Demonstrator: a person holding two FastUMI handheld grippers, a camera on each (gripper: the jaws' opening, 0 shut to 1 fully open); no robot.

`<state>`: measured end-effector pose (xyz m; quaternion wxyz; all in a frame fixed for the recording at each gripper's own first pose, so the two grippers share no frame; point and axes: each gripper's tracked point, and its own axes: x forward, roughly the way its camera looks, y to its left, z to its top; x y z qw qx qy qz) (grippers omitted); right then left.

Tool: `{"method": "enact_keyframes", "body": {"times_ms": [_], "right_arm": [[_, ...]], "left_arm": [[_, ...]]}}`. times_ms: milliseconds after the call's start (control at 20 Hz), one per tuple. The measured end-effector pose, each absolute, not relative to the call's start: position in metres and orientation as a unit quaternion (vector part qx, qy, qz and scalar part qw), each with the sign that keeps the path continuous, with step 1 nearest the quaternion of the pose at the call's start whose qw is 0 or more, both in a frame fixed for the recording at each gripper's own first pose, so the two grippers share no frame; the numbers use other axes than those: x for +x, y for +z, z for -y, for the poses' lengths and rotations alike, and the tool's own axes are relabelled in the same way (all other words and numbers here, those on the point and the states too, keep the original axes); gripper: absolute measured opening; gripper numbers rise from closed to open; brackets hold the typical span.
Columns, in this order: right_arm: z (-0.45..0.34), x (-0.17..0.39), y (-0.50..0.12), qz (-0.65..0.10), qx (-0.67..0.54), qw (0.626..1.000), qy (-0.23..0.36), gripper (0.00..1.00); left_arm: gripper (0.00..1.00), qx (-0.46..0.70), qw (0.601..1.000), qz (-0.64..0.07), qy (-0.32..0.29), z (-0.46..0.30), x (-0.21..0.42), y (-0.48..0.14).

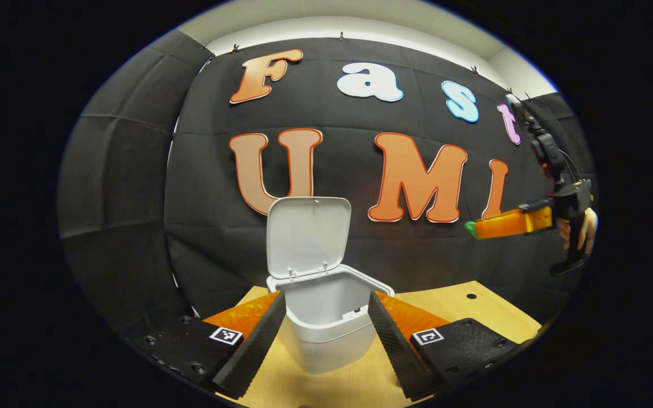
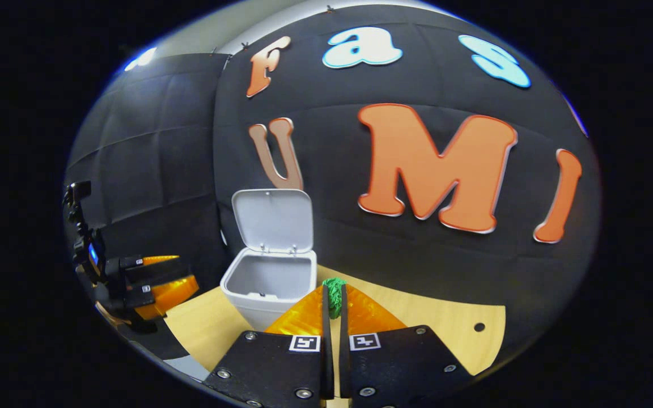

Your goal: Press the lid of the desktop garbage bin to open it, pick up the crumpled paper on the desktop and throw it into the bin, then pick up the pop can on the desktop and drop it into the bin, and finally close the garbage bin lid.

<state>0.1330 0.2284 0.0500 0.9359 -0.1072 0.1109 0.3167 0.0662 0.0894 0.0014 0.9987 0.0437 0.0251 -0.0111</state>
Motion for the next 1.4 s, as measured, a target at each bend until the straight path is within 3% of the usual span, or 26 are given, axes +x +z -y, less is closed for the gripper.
{"method": "enact_keyframes", "body": {"times_ms": [350,700,900,1400], "right_arm": [[-0.356,0.161,0.006,-0.138,-0.12,0.893,0.41,0.05],[-0.391,0.18,-0.045,-0.173,-0.137,0.886,0.408,0.21],[-0.398,0.175,-0.053,-0.188,-0.119,0.882,0.416,0.94],[-0.371,0.155,-0.003,-0.145,-0.086,0.889,0.425,0.95]], "left_arm": [[0.93,0.036,0.999,-0.026,0.018,-0.127,0.037,0.001],[0.93,0.031,0.998,-0.028,0.041,-0.153,0.026,-0.003],[0.93,0.03,0.998,-0.026,0.046,-0.157,0.026,-0.003],[0.93,0.026,0.999,-0.022,0.042,-0.146,0.037,0.004]]}}
